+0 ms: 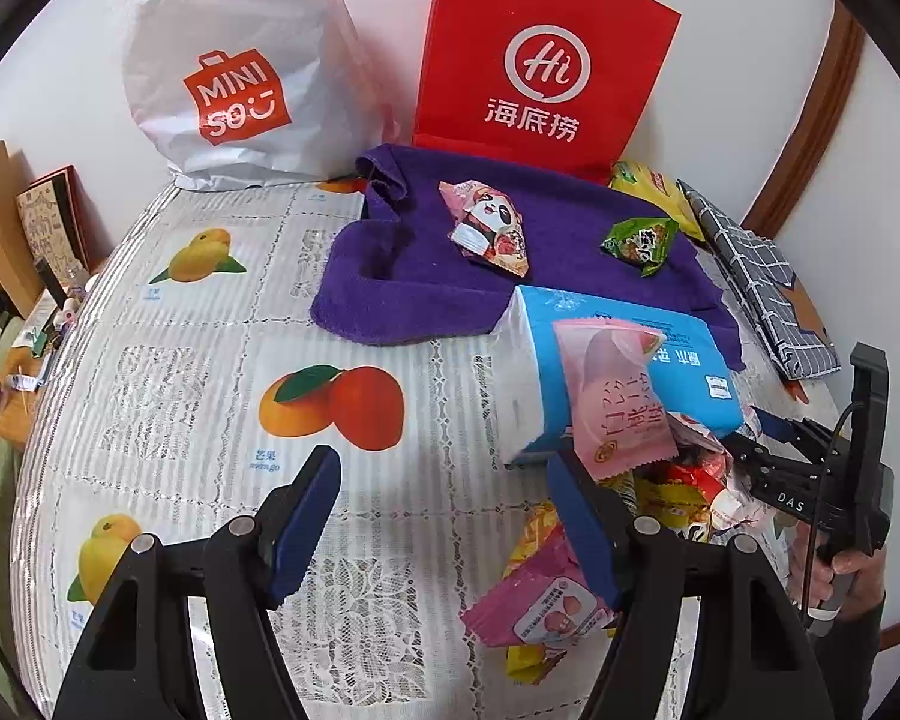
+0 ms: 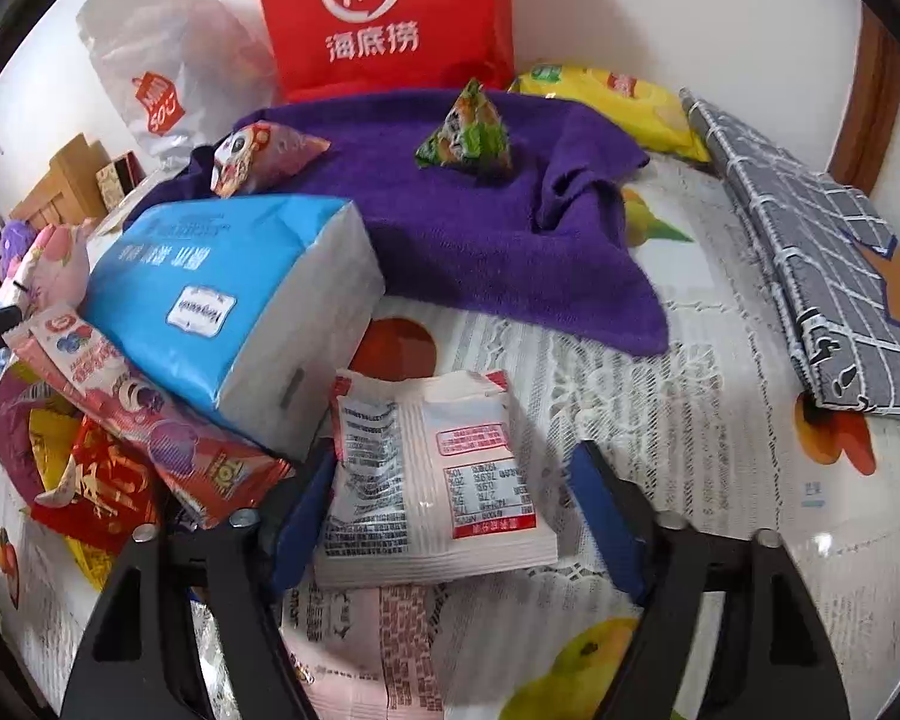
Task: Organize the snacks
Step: 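Grasp the white sachet with the right tool while the left tool grasps the pink bag, then carry the white sachet and pink bag over the purple towel with both tools, then open the right tool to drop the white sachet while the left tool drops the pink bag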
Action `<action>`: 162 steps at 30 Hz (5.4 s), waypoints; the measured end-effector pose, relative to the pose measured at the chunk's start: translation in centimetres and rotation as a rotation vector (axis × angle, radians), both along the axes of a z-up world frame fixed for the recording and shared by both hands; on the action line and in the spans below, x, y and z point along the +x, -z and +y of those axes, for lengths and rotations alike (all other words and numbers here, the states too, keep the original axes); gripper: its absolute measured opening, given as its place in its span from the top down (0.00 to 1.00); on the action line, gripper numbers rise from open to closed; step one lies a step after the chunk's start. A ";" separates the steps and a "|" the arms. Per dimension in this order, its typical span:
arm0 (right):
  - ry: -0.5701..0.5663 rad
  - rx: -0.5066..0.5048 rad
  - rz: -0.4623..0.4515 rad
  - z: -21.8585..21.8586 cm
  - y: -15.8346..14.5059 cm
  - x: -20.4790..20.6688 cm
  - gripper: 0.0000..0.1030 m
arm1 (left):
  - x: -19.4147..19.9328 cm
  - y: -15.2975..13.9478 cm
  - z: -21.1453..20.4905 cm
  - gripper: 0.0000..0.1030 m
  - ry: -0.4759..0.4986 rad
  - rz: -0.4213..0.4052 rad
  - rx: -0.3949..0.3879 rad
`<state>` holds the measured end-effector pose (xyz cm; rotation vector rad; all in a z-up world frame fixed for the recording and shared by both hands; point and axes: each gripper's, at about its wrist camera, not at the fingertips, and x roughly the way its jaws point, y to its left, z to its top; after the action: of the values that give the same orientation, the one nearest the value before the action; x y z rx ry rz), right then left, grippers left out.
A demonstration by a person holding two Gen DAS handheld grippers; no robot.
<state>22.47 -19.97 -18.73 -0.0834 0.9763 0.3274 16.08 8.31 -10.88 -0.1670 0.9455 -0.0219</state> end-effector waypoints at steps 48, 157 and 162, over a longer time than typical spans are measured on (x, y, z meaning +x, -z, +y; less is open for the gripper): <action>0.164 0.077 -0.117 -5.4 -3.3 -12.6 0.45 | -1.3 4.2 -5.6 0.38 -0.014 0.133 -0.077; -0.048 -0.069 0.048 5.2 -5.2 15.0 0.45 | 19.6 -4.3 1.5 0.41 0.012 0.072 -0.098; -0.057 -0.085 0.043 5.1 -5.1 14.9 0.45 | 20.0 -3.2 0.3 0.41 0.051 0.116 -0.092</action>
<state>37.35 -14.88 -13.63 -0.1823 1.0320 0.3416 36.05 8.62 -7.63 -0.2310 1.0651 -0.1033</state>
